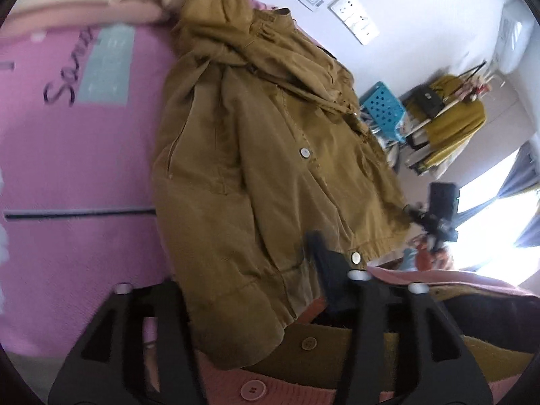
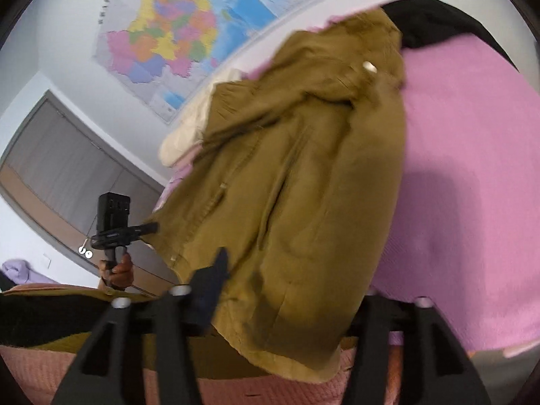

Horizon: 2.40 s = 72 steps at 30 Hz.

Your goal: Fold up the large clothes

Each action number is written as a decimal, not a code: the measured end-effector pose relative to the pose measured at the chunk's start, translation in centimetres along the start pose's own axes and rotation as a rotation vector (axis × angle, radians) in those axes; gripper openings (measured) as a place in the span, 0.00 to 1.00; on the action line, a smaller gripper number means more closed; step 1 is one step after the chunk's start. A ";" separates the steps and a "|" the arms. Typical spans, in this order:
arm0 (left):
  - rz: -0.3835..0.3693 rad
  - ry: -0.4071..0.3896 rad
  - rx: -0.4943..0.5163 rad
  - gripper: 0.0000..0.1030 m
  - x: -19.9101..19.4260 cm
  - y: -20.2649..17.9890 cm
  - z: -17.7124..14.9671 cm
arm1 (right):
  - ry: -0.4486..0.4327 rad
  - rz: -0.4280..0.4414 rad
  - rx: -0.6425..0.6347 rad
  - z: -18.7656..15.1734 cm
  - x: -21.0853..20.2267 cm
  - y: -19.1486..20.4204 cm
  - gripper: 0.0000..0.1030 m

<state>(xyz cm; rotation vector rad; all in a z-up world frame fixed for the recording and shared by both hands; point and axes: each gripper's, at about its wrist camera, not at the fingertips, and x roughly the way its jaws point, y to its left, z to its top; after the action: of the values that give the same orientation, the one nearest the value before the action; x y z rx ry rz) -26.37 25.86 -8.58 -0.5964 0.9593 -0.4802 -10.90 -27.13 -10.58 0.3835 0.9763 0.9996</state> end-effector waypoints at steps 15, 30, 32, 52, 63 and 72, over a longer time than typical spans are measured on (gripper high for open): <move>-0.040 0.003 0.033 0.21 0.8 -2.2 -0.5 | -0.041 0.079 -0.029 -0.2 0.2 1.9 0.17; -0.052 -0.146 0.073 0.17 -5.0 -5.2 4.4 | -0.249 0.177 -0.084 6.6 -4.0 4.7 0.16; -0.043 -0.153 0.089 0.17 -5.4 -5.8 5.4 | -0.261 0.191 -0.082 7.6 -4.4 4.7 0.16; 0.093 -0.156 0.147 0.17 -5.8 -7.8 17.1 | -0.269 0.135 -0.067 19.8 -3.1 5.1 0.17; 0.146 -0.129 0.143 0.17 -4.2 -7.4 23.0 | -0.245 0.107 0.012 25.0 -1.2 3.2 0.17; 0.202 -0.126 0.135 0.17 -2.1 -6.6 27.7 | -0.226 0.081 0.094 28.4 0.6 1.0 0.18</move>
<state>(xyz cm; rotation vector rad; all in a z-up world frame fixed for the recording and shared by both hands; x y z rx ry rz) -4.31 29.31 9.20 -0.3985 0.8492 -0.3200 12.25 -21.92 5.16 0.6053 0.8095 0.9626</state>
